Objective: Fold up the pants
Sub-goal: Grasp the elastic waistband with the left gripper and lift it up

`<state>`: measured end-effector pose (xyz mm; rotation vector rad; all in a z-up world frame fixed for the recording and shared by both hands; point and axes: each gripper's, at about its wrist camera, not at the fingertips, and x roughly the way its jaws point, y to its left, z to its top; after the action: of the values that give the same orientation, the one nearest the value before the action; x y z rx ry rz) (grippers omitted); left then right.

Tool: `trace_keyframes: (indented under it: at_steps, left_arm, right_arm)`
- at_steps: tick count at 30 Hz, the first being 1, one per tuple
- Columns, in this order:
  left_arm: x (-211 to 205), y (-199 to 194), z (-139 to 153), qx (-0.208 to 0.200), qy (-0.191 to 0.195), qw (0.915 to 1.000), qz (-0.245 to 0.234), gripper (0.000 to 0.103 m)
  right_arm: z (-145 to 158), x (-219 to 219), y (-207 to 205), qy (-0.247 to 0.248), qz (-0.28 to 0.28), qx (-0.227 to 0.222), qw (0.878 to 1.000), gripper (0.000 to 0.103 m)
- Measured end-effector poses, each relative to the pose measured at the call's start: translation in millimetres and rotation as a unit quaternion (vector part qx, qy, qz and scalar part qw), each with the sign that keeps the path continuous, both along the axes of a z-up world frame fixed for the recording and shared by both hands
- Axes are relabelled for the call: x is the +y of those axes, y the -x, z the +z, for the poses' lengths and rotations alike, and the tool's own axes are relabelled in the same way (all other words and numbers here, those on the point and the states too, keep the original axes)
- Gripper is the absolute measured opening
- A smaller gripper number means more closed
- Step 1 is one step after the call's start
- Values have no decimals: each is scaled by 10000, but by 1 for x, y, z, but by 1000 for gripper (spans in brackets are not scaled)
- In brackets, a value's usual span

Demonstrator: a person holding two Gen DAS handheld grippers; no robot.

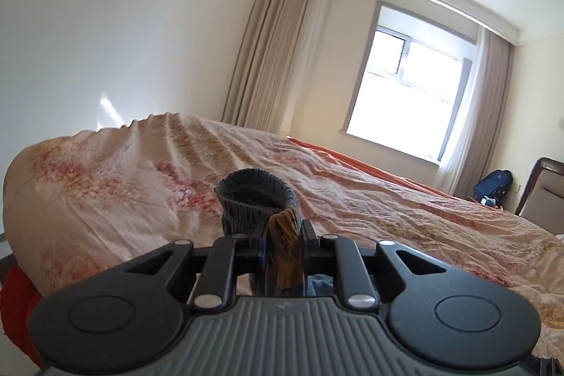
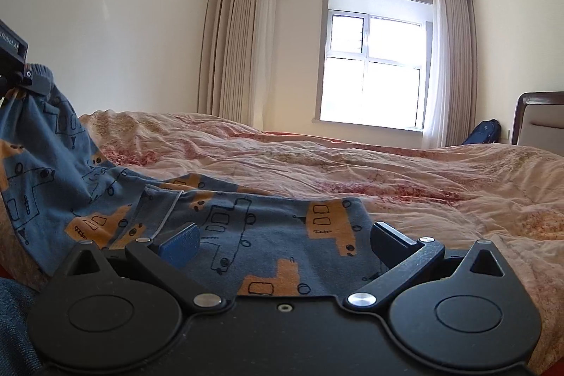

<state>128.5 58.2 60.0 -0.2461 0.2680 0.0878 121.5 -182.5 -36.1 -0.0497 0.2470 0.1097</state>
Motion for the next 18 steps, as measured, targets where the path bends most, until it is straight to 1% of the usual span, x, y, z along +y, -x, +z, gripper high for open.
trace_keyframes:
  at_steps: [4,7,9,11,14,18]
  left_arm:
    - [-46,2,18,-228,-440,9969,-603,18]
    - [-83,1,23,-294,-782,9909,-1057,18]
    - [-106,0,21,-301,-935,9859,-1352,18]
    - [-128,-2,17,-273,-1012,9807,-1649,19]
    - [-155,-8,2,-141,-925,9740,-2065,19]
    - [-183,-16,-23,160,-955,9674,-2342,19]
  right_arm:
    - [1,-19,7,-74,-229,-17,9997,103]
    - [3,-34,11,-138,-417,-65,9990,103]
    - [2,-46,15,-145,-543,-65,9984,103]
    - [0,-56,17,-183,-646,-6,9977,103]
    - [-4,-73,23,-227,-842,67,9962,103]
    - [-9,-92,29,-231,-1049,140,9941,103]
